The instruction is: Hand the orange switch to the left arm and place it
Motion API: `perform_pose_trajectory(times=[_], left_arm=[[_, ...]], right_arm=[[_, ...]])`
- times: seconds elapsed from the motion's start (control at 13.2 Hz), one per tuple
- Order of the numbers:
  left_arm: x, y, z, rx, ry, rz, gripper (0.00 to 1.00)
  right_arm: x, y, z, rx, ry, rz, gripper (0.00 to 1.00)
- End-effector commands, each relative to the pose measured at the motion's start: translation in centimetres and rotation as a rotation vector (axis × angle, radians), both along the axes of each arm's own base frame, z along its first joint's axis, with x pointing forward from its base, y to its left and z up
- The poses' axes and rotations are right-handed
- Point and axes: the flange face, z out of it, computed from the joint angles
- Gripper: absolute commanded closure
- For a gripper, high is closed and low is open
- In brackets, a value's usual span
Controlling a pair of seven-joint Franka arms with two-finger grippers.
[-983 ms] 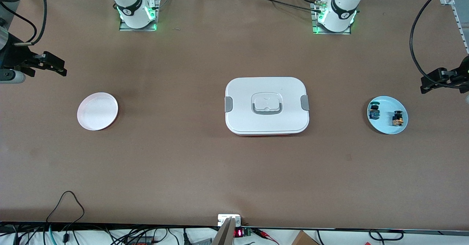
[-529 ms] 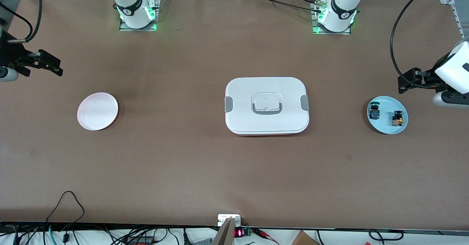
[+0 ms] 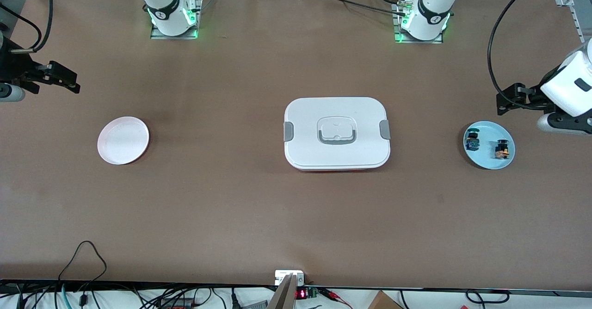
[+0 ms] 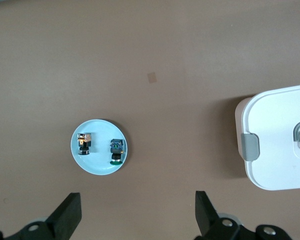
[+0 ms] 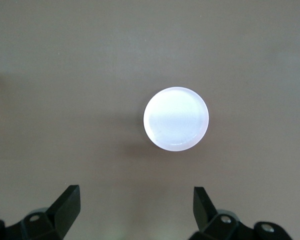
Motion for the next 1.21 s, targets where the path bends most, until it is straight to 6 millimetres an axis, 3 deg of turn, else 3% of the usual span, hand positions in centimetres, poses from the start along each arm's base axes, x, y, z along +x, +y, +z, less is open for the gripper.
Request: perform_pose_trajectory(times=[0.0,0.08,0.3,0.6,0.91,1.13], left_arm=[[-2.4,-1.8,1.0,-0.022,0.012,-0.021,0.00],[-3.5,-2.2,0.3,-0.012,0.032,-0.027,0.00],[-5.1,0.4,-0.7,-0.074,0.008,0.027,0.00],[-6.7,0.3,-1.7,-0.076,-0.033,0.022,0.00],[-6.8,1.8,-2.0,-0.079,-0.046,0.048,0.00],[-5.1,1.7,-2.5,-0.078,-0.046,0.045,0.00]], right_arm=[[-0.1,0.2,0.6,0.000,0.012,-0.012,0.00],[-0.1,0.4,0.6,0.001,0.012,-0.012,0.00],[-0.2,-0.3,0.6,0.005,0.015,-0.023,0.00],[-0.2,0.0,0.5,-0.001,0.019,-0.015,0.00],[-0.7,0.0,0.6,0.000,0.028,-0.017,0.00],[-0.7,-0.3,0.6,-0.001,0.028,-0.020,0.00]])
